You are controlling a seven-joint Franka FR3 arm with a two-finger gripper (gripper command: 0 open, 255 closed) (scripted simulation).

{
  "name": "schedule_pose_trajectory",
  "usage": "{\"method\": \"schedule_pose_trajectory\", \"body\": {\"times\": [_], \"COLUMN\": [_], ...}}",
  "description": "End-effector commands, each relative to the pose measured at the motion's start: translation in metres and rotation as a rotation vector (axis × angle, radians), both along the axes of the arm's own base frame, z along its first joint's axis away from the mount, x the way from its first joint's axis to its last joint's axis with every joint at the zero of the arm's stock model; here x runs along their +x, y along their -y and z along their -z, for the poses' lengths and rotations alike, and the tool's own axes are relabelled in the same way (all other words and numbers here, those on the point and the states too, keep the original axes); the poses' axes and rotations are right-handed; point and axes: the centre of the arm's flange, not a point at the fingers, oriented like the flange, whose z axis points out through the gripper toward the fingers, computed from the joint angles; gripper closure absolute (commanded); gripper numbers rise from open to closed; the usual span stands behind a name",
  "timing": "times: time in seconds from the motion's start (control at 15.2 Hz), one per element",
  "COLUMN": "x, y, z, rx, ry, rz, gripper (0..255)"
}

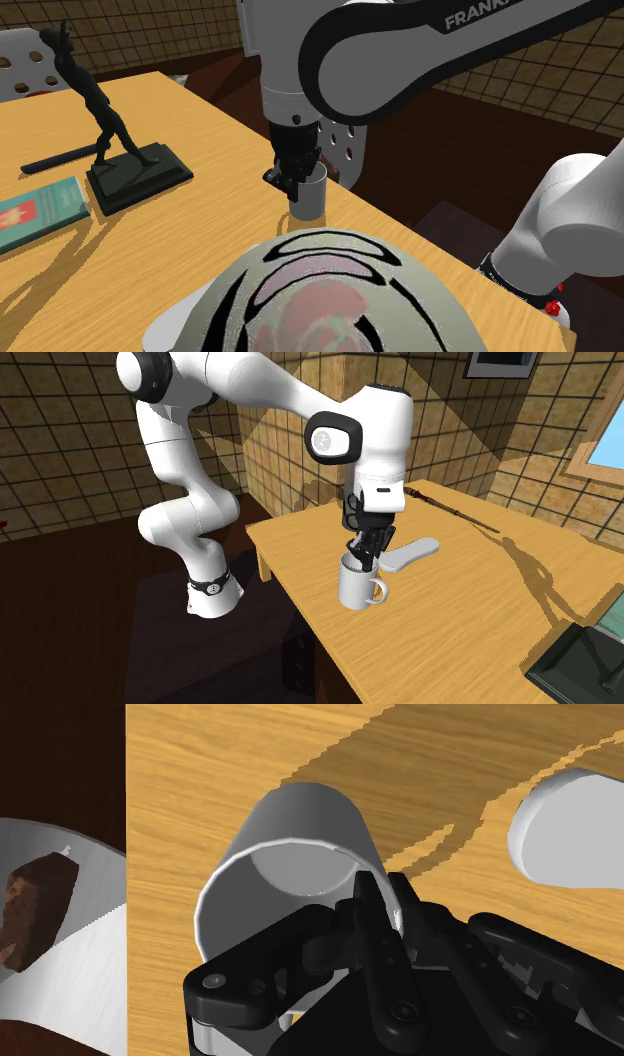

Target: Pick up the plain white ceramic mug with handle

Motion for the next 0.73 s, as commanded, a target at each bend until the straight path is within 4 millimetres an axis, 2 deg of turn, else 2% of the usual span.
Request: {"method": "schedule_pose_trajectory", "body": {"times": [0.0,0.66], "x": [0.001,0.001], "y": [0.0,0.0], "z": [0.001,-0.052], "rx": [-0.001,-0.001], "ry": [-0.001,-0.001], "rz": [0.0,0.0], "gripper": [255,255]}}
